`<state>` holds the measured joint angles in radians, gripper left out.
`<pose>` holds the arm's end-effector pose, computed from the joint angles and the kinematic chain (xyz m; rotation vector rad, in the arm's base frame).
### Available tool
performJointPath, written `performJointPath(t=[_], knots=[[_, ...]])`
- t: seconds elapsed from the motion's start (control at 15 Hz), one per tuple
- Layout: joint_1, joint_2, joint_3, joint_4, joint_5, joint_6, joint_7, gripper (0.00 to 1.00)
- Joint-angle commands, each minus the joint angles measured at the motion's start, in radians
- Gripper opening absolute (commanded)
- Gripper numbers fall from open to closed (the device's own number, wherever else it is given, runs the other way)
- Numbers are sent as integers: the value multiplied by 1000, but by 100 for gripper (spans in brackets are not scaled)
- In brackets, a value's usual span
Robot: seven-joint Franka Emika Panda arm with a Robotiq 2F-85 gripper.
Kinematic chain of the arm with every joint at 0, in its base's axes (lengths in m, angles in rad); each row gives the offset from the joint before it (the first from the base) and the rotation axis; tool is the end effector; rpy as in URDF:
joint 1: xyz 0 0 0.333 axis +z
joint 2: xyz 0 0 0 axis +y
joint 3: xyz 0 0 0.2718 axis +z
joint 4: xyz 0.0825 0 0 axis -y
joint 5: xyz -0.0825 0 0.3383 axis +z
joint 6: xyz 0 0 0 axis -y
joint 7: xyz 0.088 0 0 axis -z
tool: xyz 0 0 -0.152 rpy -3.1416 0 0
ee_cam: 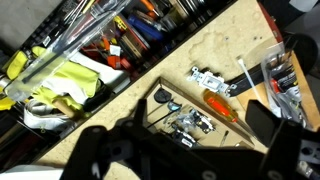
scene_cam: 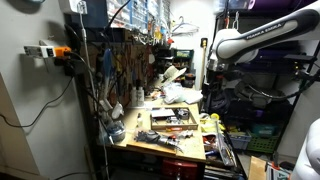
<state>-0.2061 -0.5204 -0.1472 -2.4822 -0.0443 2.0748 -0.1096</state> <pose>0.3611 -0.1358 0.4138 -3.1112 0.3265 -0.1778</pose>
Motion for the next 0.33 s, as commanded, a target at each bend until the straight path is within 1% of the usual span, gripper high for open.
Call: performJointPath(t=[0.0, 0.27], knots=[[13, -14, -10, 7, -7, -18, 6, 100], [14, -18, -10, 7, -7, -24, 6, 100]])
